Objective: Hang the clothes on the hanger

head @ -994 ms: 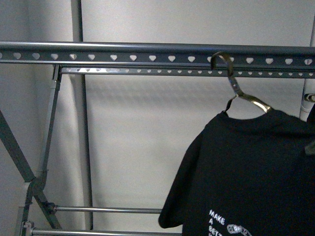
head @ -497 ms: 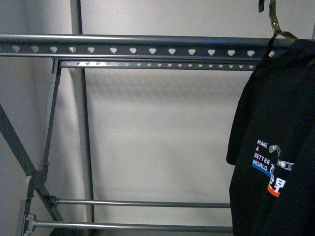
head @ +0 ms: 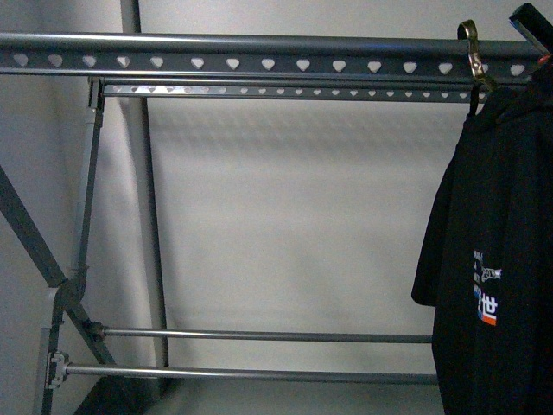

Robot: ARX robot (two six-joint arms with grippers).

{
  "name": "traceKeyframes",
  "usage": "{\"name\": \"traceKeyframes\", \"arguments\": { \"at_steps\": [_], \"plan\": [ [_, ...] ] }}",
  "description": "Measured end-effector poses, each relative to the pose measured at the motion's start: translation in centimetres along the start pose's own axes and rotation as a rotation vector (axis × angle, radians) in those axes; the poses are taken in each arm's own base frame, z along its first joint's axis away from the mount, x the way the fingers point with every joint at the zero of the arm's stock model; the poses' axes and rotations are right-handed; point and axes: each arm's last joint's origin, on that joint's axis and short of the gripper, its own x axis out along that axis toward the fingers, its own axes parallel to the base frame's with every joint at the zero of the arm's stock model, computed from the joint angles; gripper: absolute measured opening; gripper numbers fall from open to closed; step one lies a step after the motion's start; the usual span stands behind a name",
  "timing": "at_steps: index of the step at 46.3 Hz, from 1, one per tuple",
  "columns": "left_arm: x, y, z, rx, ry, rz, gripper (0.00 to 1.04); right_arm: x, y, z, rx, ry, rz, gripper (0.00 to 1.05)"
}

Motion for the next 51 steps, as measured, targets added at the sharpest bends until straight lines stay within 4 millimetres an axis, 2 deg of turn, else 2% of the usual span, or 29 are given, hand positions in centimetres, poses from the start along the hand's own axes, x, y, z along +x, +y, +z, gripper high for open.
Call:
{"name": "traceKeyframes", "arguments": {
  "at_steps": [5,14,29,33,39,44,51],
  "plan": [
    [-0.4,0.0,-0.5,0.001,-0.016,-0.001,0.04,0.8,1.4,-0.8,-0.014,0.014,0.010,0.03],
    [-1.0,0.0,-0.3,0.002,-0.028,0.000,0.04,1.9,2.5,-2.3,-0.034,0.035,0.013,0.03],
    [-1.8,0.0,-0.3,0.002,-0.027,0.000,0.04,3.3,1.6,-4.2,-0.035,0.065,0.015,0.03],
    [-2.1,0.0,-0.3,0.002,-0.028,0.000,0.04,3.2,0.7,-5.1,-0.065,0.028,0.002,0.20],
    [-2.3,0.0,-0.3,0.002,-0.027,0.000,0.04,1.5,-0.2,-6.3,-0.191,-0.099,-0.029,0.41],
    [-2.6,0.0,-0.4,0.002,-0.020,0.001,0.04,-2.0,-0.7,-7.4,-0.304,-0.181,-0.015,0.59],
    [-3.5,0.0,-0.6,0.002,-0.020,0.000,0.04,-8.1,-2.1,-10.0,-0.419,-0.285,0.043,0.84]
  ]
}}
